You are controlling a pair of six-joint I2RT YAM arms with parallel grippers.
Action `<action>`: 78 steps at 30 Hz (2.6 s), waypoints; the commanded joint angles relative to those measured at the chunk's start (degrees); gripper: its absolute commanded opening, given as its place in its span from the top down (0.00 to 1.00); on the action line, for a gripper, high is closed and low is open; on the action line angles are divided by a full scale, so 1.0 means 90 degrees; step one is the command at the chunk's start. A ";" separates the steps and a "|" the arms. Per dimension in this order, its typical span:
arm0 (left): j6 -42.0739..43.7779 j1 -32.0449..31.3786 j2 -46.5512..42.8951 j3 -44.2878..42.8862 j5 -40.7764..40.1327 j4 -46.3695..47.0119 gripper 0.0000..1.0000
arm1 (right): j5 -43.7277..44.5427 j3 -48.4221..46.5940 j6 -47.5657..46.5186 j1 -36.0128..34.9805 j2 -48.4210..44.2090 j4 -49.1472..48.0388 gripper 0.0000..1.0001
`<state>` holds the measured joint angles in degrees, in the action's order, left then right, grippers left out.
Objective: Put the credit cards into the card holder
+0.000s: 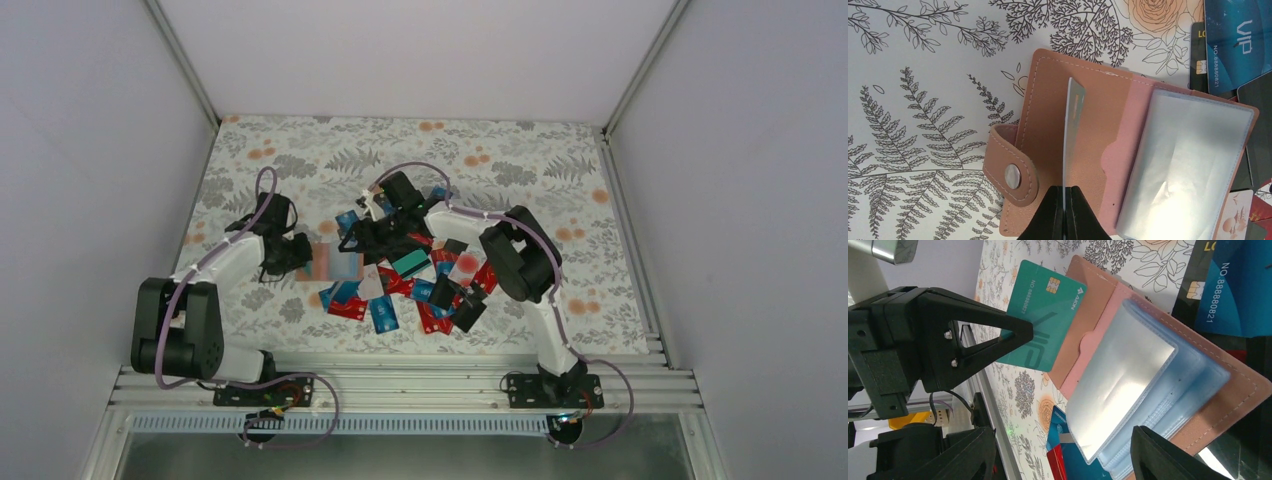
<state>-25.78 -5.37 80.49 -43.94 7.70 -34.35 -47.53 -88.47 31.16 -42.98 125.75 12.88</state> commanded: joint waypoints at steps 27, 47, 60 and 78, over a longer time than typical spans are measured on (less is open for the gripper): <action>-0.0011 -0.0096 0.0130 0.0055 -0.0080 -0.0001 0.98 | -0.0056 -0.0180 -0.0010 -0.0185 0.0450 -0.0149 0.32; -0.0028 -0.0190 0.0106 0.0050 -0.0142 -0.0021 0.98 | 0.0360 -0.0291 -0.0093 -0.0267 0.0152 0.0280 0.34; -0.0045 -0.0239 0.0090 0.0049 -0.0173 -0.0030 0.98 | 0.0437 -0.0436 -0.0076 -0.0368 0.0200 0.0346 0.38; -0.0005 -0.0290 -0.0513 -0.0085 -0.0198 -0.0148 0.98 | -0.0655 -0.1188 0.0321 -0.0504 0.0699 -0.0082 0.39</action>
<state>-25.96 -7.66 78.85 -43.97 6.07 -34.48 -48.60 -95.83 31.92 -46.65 129.03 14.83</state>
